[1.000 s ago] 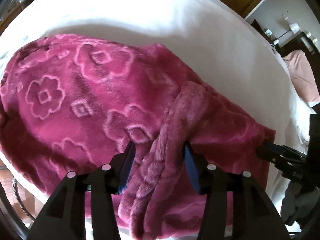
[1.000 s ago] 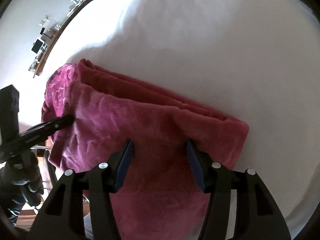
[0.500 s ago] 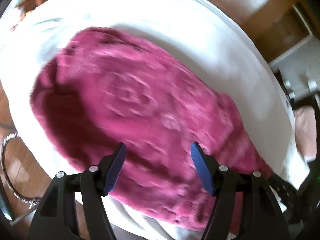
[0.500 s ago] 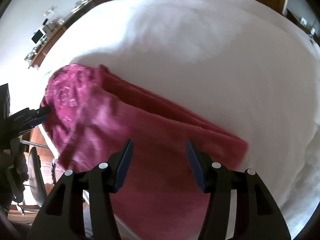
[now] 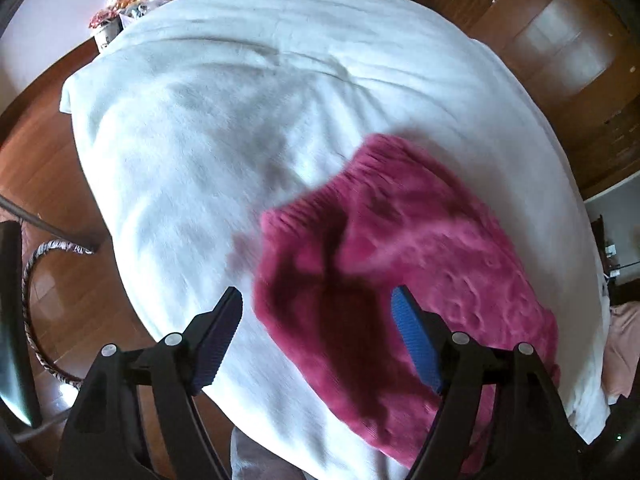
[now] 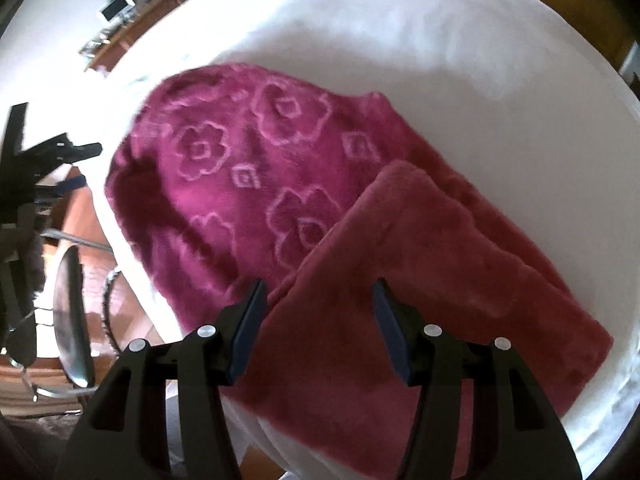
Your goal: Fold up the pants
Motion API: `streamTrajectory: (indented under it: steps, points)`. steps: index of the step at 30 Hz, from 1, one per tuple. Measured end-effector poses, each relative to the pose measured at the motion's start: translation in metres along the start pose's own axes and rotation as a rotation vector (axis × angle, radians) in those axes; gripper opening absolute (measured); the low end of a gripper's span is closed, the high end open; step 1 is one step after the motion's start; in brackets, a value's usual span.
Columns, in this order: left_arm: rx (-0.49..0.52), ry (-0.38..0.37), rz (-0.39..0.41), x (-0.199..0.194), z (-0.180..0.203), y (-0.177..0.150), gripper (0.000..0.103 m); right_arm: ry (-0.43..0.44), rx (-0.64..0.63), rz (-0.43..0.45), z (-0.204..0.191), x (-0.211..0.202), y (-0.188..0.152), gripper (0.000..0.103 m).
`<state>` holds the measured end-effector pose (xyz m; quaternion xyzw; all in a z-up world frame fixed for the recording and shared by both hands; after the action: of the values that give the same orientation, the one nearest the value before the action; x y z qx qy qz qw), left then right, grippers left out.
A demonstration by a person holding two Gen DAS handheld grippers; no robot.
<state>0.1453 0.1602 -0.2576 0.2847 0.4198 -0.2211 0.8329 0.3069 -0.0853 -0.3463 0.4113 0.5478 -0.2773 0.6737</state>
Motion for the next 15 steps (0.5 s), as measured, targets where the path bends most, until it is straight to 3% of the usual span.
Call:
streamTrajectory:
  steps: [5,15]
  points:
    - [0.02,-0.032,-0.043,0.025,-0.025,0.022,0.077,-0.071,0.064,-0.071,-0.001,0.03,0.002,0.056]
    - [0.068,-0.122,-0.184,0.082,-0.043,0.036,0.077,-0.142,0.136,-0.118,-0.006,0.049,0.005,0.06]
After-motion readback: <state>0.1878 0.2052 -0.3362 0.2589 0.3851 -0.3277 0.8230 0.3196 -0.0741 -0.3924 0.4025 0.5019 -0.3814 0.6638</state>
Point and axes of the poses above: each gripper's, at about its wrist camera, not at the fingertips, and x roughly the way its jaws point, z to its right, y to its top, the point moved 5 cm from there along x, roughly the way its jaws point, and after that the axes turned 14 degrees about -y, right-handed, at the moved point
